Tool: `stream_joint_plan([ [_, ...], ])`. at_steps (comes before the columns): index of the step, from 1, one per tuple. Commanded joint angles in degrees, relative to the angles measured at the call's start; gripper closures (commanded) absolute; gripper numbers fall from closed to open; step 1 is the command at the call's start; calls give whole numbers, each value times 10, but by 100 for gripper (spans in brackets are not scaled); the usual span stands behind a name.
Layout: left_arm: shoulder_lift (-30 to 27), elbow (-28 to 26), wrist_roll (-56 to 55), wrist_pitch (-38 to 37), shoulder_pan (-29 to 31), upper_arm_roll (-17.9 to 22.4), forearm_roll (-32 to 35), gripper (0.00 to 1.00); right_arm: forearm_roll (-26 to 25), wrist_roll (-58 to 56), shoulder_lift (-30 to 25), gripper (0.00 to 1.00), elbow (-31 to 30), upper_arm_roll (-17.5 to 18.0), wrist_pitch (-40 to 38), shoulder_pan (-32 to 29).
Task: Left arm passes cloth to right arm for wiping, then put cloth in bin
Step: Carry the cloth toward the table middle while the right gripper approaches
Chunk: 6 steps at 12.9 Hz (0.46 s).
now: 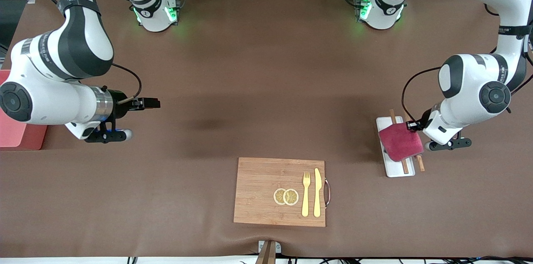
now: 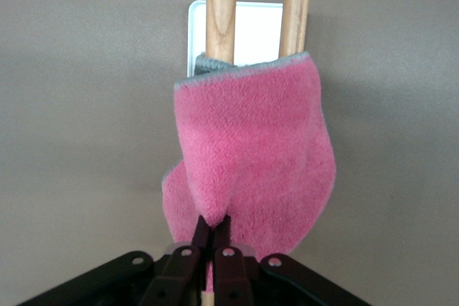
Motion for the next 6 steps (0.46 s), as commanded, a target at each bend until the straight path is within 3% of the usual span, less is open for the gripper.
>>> stream_joint_plan([
  [1,9,2,-4,8,0,-1,-3,100,30,64,-1,0,0,3,-14,-1],
  [4,-5,6,-4,7,-9,-4,-3,100,122,126,-8,0,-25,1,-12,-10],
  [6,-24,10,-15,2,-12,-24,-4,100,146,192,-18,0,-41,1,1,-8],
])
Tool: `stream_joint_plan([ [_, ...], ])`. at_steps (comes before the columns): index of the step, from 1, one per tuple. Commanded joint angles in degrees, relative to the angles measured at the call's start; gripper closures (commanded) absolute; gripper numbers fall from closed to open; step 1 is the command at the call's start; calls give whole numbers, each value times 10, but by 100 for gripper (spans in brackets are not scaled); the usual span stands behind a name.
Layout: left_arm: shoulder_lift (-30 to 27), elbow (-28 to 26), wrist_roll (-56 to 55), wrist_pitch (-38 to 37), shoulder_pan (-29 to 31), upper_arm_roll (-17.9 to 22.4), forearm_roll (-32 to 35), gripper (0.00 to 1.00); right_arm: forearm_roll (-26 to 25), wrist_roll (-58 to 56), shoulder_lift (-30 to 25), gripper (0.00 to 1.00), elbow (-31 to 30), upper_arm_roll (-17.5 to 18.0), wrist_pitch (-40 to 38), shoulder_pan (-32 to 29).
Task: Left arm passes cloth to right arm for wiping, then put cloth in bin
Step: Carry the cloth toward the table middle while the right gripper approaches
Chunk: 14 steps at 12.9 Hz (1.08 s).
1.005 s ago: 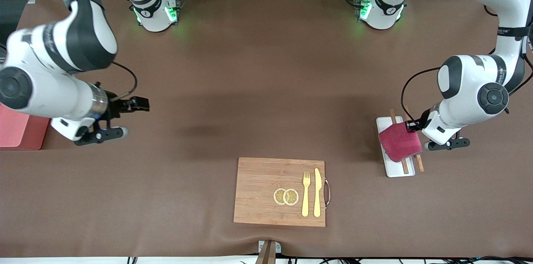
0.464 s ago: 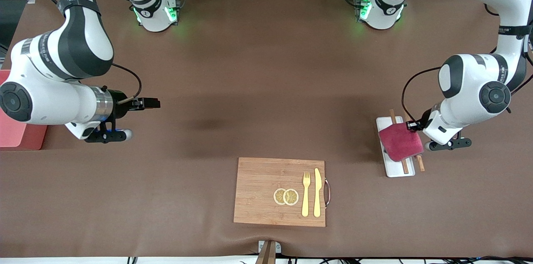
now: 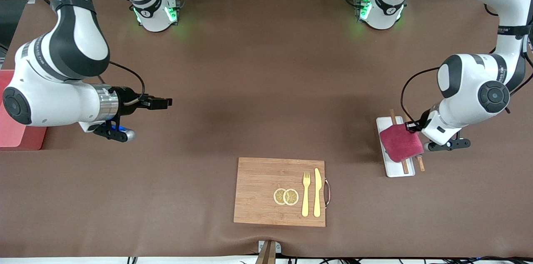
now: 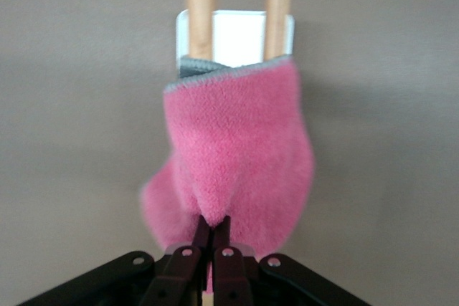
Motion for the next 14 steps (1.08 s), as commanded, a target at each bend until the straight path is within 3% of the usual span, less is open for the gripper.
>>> stream_joint_plan([
  [1,-27,6,-37,-2,-7,-30,-6,100,29,69,-22,0,-29,4,13,-3],
  [6,-30,53,-223,-15,-8,-131,-8,100,66,93,-66,0,-115,5,71,7],
  [10,5,115,-384,-15,-15,-213,-40,100,111,242,-58,0,-116,5,120,25],
  [14,79,219,-633,-11,-101,-220,-48,100,146,235,-28,0,-109,5,160,24],
])
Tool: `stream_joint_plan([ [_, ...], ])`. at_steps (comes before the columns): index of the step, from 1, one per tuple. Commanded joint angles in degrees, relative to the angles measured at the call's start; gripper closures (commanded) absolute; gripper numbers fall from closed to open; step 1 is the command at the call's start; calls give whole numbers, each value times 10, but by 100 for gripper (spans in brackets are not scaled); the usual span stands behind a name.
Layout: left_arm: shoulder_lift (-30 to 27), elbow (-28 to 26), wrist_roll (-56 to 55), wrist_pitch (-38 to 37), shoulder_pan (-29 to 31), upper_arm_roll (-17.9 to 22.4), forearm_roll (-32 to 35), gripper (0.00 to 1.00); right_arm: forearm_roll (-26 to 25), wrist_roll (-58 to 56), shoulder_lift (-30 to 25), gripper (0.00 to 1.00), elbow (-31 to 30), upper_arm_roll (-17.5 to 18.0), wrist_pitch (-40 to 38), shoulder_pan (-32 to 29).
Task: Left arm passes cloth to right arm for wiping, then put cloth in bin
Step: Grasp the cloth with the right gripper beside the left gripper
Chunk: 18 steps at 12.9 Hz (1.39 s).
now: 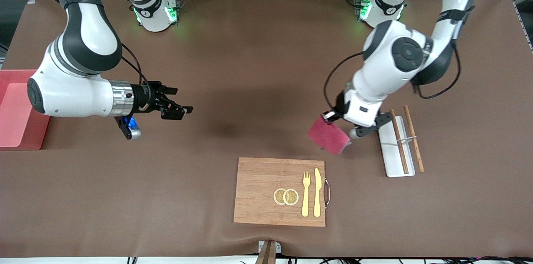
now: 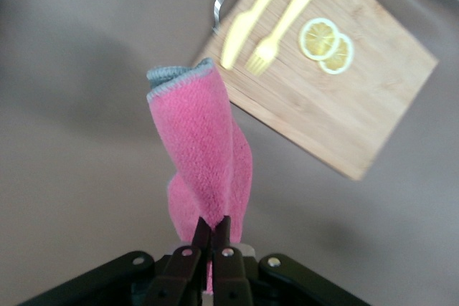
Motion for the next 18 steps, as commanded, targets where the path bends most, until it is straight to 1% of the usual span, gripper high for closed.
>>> stream_joint_plan([
  [1,69,94,-139,-4,-54,0,-6,100,21,2,20,0,2,-1,28,10],
  [3,89,125,-222,10,-79,0,-6,100,21,1,41,0,6,-1,92,44],
  [5,97,127,-313,68,-105,0,-6,100,21,2,69,0,17,-1,146,73],
  [7,117,138,-398,113,-126,1,-6,100,23,6,84,0,17,-1,175,95],
  [8,125,147,-429,125,-135,1,-6,100,34,11,92,0,21,-1,192,111],
  [9,132,152,-455,136,-140,1,-6,100,65,11,104,0,21,-1,215,121],
  [10,136,154,-480,151,-144,1,-6,100,81,11,110,0,24,-2,225,124],
  [13,143,156,-525,171,-151,1,-6,100,82,11,122,0,44,-1,227,125],
  [16,144,163,-551,172,-152,0,-6,100,82,12,158,0,94,-2,228,125],
  [18,144,167,-561,172,-158,1,-6,100,82,11,170,0,101,-2,238,125],
])
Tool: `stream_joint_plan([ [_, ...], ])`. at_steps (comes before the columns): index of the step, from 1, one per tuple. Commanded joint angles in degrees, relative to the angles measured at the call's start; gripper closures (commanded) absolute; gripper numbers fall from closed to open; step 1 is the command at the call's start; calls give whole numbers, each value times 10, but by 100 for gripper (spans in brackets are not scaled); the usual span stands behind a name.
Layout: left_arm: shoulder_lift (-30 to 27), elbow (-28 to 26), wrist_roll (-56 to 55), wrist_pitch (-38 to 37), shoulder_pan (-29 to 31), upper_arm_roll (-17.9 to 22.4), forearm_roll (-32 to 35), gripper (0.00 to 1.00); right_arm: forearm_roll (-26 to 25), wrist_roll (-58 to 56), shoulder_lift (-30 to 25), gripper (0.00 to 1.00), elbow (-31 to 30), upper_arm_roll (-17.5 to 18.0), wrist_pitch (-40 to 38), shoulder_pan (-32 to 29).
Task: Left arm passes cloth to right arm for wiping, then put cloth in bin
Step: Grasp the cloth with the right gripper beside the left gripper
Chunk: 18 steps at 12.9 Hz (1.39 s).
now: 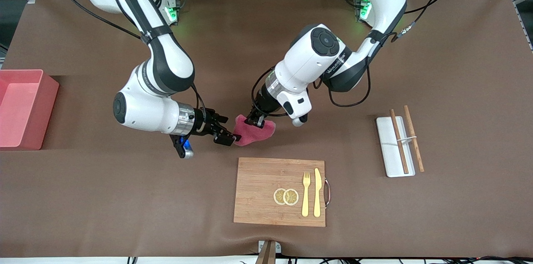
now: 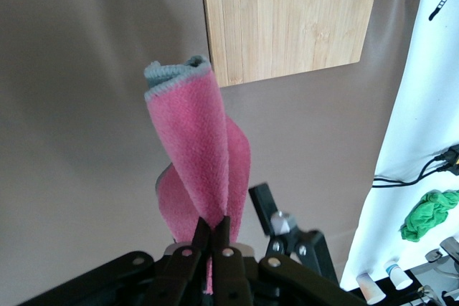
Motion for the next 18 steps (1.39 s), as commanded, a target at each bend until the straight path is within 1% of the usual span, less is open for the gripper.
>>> stream_joint_plan([
  [1,9,21,-14,4,-10,2,-6,100,11,7,31,0,31,-2,8,4],
  [3,10,23,-20,4,-12,1,-6,100,10,7,32,0,31,-2,15,9],
  [4,10,23,-20,4,-14,2,-6,100,7,1,32,29,31,-2,16,12],
  [5,10,23,-20,4,-15,1,-6,100,6,0,32,71,32,-2,17,15],
  [6,10,23,-20,4,-14,1,-6,100,7,-3,31,100,31,-2,16,15],
  [12,9,26,-13,4,-13,1,-6,100,5,-9,32,100,35,-2,15,15],
  [13,6,27,-12,1,-13,2,-4,80,5,-18,32,100,36,-2,15,15],
  [14,2,27,-8,-3,-11,3,-2,47,5,-28,32,100,36,-2,15,15],
  [15,-8,27,-7,-11,-8,5,2,0,4,-36,32,100,36,-2,15,16],
  [16,-19,27,-4,-23,-5,9,14,0,1,-41,32,100,36,-2,15,15],
  [18,-42,27,22,-60,13,8,31,0,-24,-74,32,100,36,-2,15,16],
])
